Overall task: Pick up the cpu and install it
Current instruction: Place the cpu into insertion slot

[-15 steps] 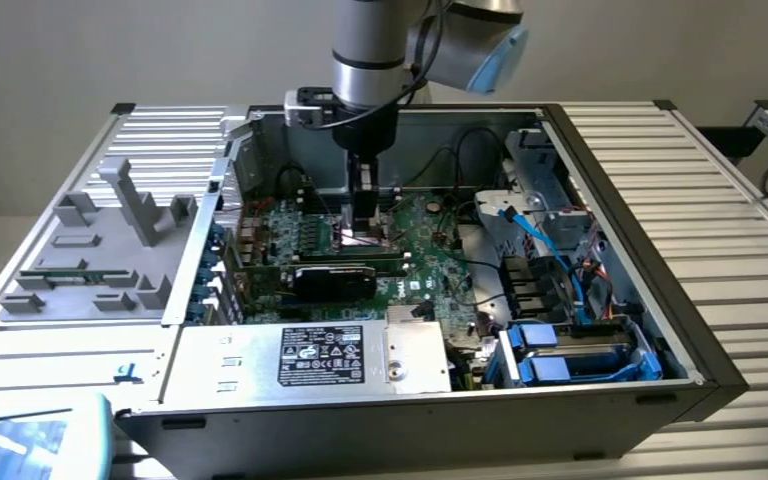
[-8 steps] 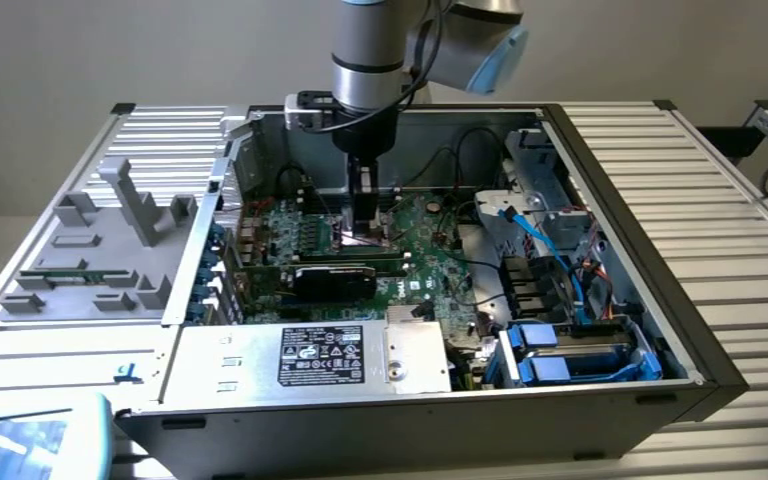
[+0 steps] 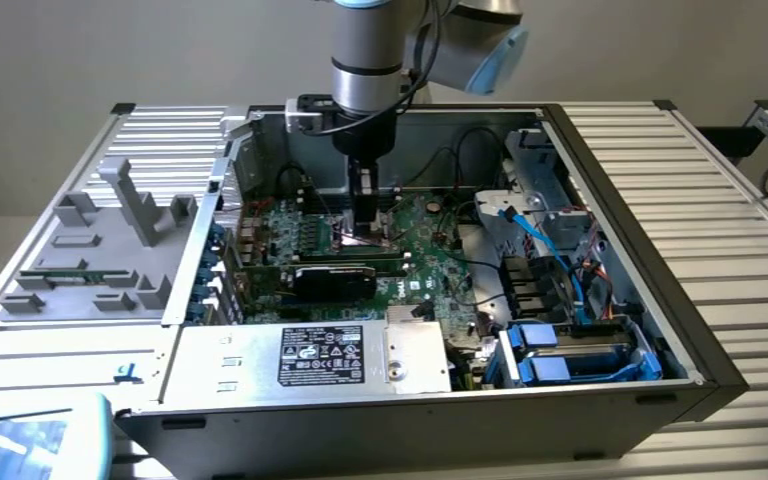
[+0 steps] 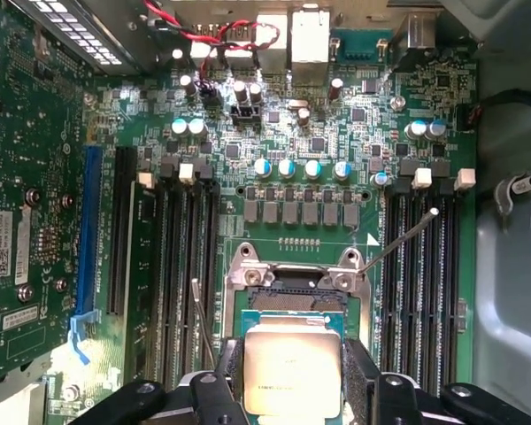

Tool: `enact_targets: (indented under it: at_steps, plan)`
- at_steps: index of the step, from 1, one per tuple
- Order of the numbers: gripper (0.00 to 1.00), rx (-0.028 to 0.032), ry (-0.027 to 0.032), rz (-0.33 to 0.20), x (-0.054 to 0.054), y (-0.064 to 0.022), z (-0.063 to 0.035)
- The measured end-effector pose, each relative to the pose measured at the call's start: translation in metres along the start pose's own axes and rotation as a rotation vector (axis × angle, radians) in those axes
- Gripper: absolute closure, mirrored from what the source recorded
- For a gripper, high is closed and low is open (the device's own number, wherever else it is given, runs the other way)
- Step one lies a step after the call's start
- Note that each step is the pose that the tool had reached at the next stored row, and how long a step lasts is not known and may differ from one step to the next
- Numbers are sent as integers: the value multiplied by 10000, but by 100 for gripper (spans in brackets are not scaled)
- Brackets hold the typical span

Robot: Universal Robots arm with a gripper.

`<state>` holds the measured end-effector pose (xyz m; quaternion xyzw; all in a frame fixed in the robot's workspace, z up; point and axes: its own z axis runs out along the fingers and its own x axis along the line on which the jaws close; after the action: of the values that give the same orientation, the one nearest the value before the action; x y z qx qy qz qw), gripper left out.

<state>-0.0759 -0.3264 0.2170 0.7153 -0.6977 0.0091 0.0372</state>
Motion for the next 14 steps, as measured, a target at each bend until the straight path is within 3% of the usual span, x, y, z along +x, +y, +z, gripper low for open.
enact_targets:
  at_steps: [3,14]
  plan:
    - [45,84,4,6,-3,11,19]
    - [45,80,22,13,-8,23,56]
